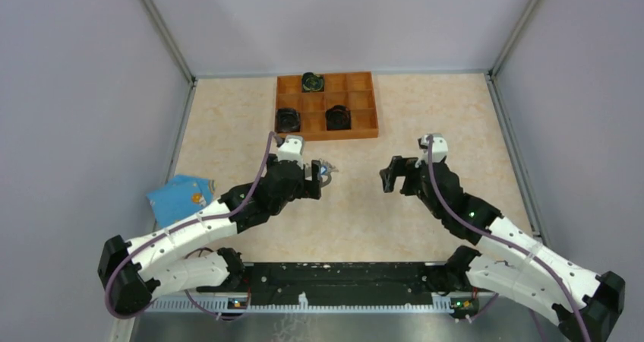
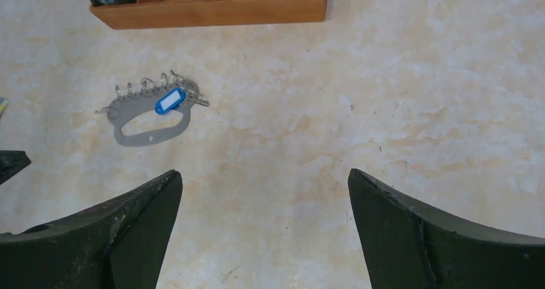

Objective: Remove the keys from the keyring

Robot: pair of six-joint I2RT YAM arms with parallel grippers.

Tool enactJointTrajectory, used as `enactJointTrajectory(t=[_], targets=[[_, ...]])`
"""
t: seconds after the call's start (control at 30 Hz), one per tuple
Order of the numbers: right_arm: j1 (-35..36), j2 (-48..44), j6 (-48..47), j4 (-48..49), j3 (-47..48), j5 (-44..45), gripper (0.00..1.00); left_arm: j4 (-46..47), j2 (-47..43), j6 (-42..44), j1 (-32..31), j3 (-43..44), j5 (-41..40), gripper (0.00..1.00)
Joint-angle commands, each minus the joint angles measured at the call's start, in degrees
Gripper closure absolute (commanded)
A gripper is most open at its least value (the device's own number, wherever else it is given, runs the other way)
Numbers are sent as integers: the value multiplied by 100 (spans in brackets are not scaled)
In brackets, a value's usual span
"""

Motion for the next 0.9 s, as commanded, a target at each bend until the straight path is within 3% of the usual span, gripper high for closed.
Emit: enactJointTrajectory(t=[0.0,0.23,0.33,0.57,0.87], targets=[[20,372,65,161,220,-35,1,-146,93,-437,-12,106,-553,1],[20,1102,-317,706,378,-484,1,-114,-40,-499,37,-23,-295,1],[16,1641,-493,1200,547,-706,1,55,-236,-603,405,-251,246,1],[-368,3669,-845,2620,1435,-1771,1,385,-545,-765,1774,-923,1778,1],[-478,6058,-1286,2676,3273,-2566,10,723,-469,-1147,2135,-1487,2234,2]])
